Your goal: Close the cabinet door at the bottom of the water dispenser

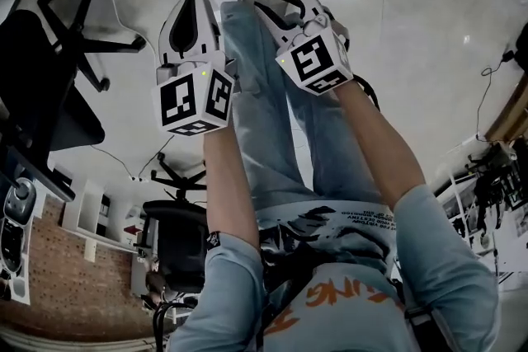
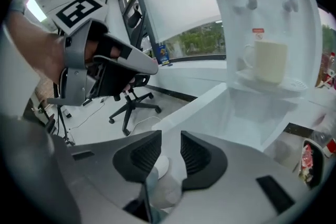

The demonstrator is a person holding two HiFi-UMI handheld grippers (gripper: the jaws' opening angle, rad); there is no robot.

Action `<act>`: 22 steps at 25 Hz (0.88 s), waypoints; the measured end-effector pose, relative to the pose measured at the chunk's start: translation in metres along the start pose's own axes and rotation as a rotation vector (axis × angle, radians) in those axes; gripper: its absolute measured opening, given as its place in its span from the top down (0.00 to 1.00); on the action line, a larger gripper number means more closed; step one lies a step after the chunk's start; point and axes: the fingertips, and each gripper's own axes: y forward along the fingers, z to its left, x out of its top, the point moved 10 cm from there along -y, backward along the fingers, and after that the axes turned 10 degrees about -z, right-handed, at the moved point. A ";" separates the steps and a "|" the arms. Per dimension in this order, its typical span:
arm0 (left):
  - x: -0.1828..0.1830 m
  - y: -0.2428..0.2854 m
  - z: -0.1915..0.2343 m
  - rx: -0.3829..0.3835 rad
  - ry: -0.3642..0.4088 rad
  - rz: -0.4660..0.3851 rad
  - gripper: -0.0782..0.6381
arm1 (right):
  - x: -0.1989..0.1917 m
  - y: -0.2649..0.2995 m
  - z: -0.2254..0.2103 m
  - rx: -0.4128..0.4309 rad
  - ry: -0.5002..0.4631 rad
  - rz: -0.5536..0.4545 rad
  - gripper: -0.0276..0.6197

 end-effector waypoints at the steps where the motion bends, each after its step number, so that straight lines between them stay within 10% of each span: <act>1: -0.006 0.002 0.002 0.008 -0.010 0.004 0.86 | -0.005 0.007 0.002 0.017 -0.016 0.013 0.79; 10: -0.040 0.019 0.019 0.013 -0.032 0.020 0.86 | -0.040 0.048 0.012 0.097 -0.086 0.088 0.63; 22: -0.060 0.013 0.043 0.031 -0.062 0.028 0.86 | -0.056 0.091 0.026 -0.006 -0.031 0.034 0.54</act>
